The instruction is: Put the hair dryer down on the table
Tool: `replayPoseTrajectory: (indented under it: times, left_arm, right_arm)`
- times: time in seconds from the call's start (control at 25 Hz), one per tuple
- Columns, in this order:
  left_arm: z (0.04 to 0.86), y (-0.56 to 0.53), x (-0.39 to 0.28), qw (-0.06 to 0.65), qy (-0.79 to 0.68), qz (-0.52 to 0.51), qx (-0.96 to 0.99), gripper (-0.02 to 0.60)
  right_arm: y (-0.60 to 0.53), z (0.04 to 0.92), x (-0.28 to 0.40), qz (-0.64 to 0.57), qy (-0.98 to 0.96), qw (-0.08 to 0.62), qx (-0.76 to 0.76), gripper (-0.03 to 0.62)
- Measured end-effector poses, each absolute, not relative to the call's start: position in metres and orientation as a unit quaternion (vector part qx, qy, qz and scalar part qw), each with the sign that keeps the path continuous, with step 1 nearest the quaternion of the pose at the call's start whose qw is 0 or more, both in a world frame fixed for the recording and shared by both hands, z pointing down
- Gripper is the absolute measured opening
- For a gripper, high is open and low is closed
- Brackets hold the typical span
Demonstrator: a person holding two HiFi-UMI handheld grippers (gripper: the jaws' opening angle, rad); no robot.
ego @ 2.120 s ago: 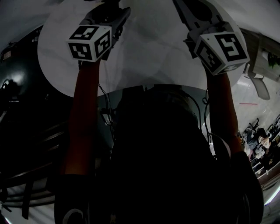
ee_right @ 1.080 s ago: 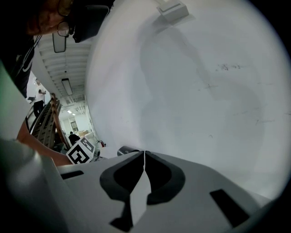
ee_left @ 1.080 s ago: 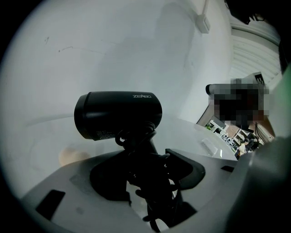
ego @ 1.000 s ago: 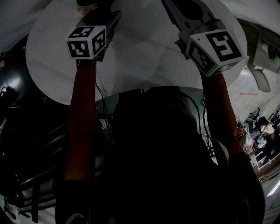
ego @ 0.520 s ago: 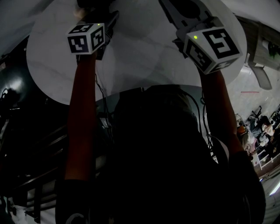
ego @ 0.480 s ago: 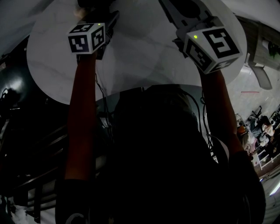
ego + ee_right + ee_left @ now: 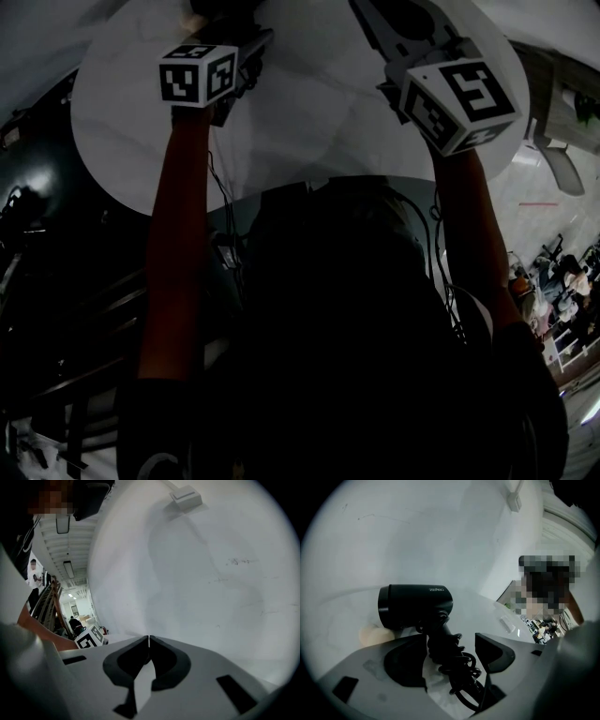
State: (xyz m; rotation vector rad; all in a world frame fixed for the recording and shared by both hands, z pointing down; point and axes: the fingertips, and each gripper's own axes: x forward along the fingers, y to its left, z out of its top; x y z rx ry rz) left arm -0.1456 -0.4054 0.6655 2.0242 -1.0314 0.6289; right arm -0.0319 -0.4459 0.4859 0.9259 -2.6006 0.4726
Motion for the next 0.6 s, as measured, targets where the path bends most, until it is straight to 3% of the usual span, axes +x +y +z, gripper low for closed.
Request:
replayPoseTrajectory:
  times: [0.2,0.48,0.56,0.6]
  left_arm:
    - [0.642,-0.404,-0.159,0.354,-0.41,0.245,0.804,0.348]
    - [0.58,-0.401,-0.195,0.29,-0.445,0.213,0.82,0.347]
    - [0.543,-0.395,-0.207,0.262,-0.461,0.188,0.827,0.325]
    - [0.52,-0.39,-0.213,0.244,-0.47,0.174,0.83,0.279]
  right_arm:
    - [-0.436,0.473,-0.045,0.158,-0.917,0.166,0.327,0.009]
    - [-0.422,0.446,-0.061,0.141,-0.921,0.152,0.329,0.009]
    - [-0.415,0.423,-0.066,0.123,-0.927,0.141,0.326,0.009]
    - [-0.41,0.408,-0.067,0.111,-0.929,0.135,0.325,0.009]
